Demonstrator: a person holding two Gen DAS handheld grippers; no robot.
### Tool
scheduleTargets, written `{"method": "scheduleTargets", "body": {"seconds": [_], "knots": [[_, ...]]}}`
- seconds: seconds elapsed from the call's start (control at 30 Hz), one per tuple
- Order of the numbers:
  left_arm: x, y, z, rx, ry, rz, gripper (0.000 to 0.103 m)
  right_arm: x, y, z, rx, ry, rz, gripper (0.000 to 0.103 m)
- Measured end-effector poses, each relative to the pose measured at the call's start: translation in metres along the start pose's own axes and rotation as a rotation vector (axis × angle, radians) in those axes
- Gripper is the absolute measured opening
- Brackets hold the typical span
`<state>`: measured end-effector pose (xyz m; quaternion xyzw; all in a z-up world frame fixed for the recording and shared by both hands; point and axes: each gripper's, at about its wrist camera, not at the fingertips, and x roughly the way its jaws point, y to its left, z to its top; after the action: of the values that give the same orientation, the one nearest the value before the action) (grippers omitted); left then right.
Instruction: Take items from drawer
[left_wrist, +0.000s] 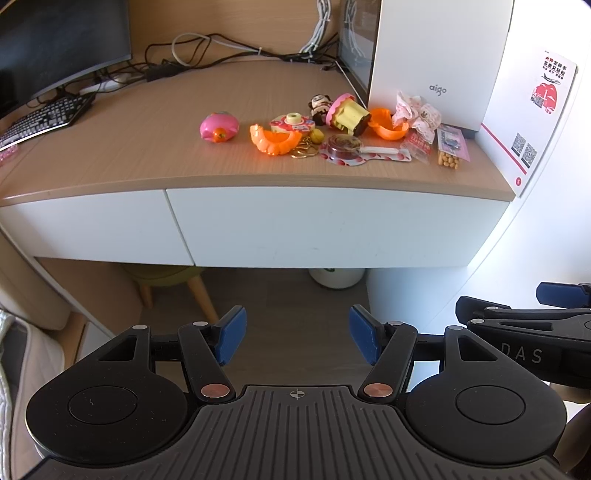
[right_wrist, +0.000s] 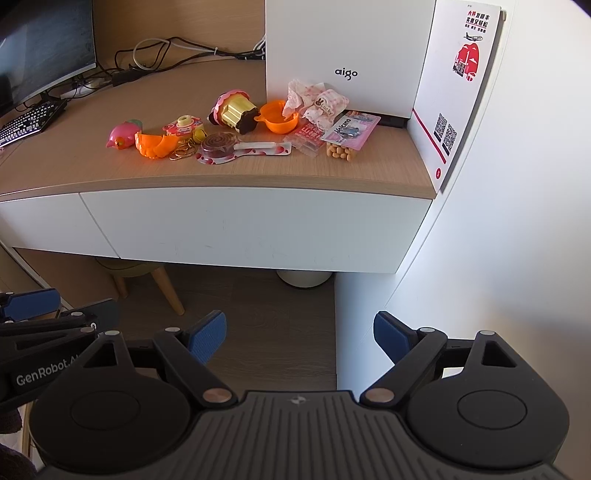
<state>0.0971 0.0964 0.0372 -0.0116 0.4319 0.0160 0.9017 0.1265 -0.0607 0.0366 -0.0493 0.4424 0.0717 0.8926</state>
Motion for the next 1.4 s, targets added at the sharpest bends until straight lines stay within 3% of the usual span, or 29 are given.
{"method": "scheduleTargets", "body": {"seconds": [1.4], "knots": [[0.0009, 0.0037, -0.0035, -0.007, 0.012, -0.012, 0.068, 0.0, 0.0005, -0.0012, 0.001, 0.002, 0.001, 0.088]]}}
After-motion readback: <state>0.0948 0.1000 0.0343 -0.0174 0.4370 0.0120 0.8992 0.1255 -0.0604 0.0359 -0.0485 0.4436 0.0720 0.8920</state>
